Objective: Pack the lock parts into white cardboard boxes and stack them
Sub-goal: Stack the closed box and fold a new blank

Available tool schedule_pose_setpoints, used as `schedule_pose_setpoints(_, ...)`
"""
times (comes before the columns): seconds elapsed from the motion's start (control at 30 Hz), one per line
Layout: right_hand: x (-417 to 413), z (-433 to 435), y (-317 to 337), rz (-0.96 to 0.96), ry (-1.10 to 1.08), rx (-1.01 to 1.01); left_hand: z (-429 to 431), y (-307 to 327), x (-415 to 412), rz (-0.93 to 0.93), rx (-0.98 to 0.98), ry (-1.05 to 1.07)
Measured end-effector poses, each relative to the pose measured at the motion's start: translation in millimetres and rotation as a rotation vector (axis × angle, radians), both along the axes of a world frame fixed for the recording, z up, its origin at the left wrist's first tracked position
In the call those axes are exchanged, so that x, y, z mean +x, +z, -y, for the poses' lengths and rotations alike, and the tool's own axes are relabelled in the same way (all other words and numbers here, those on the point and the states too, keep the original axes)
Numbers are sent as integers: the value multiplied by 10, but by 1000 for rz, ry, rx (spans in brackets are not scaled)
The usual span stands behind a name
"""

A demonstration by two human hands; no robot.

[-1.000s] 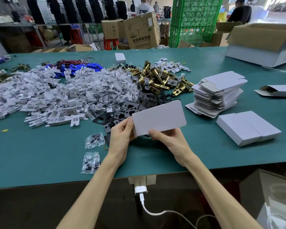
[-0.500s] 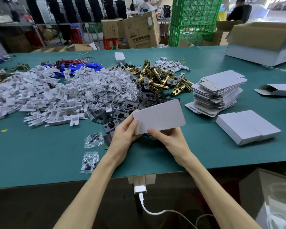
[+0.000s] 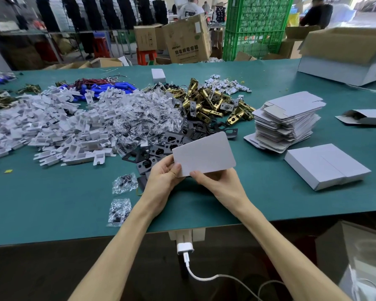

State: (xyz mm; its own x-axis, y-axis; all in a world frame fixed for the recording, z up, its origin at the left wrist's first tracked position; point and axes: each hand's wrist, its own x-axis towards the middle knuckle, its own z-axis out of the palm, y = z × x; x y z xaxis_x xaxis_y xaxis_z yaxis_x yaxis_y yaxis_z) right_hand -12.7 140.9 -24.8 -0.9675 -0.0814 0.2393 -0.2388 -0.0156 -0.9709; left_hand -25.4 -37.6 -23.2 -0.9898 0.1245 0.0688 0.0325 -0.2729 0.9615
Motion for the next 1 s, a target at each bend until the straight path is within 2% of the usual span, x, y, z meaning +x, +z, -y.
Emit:
schedule_pose_setpoints(0.23,-1,68,-72,-98,-65,249,-15,65,29,7,40,-17)
schedule_pose_setpoints(0.37,0,69,-100,-121,-88,289,-16,64,24,20,34,-18)
schedule_pose_setpoints(0.5,35,100,-39,-122,-15,346,-21,48,5,44,8,29)
schedule_pose_setpoints(0.63,67,137,32,-273,57,398,-23,51,-1,83,39,85)
schedule_pose_setpoints(0.77,81,112,57,-364,-1,425,-32,51,0,87,56,106)
schedule_pose_setpoints(1.0,105,107,40,-367,-49,470,-5,15,-10,61,7,43)
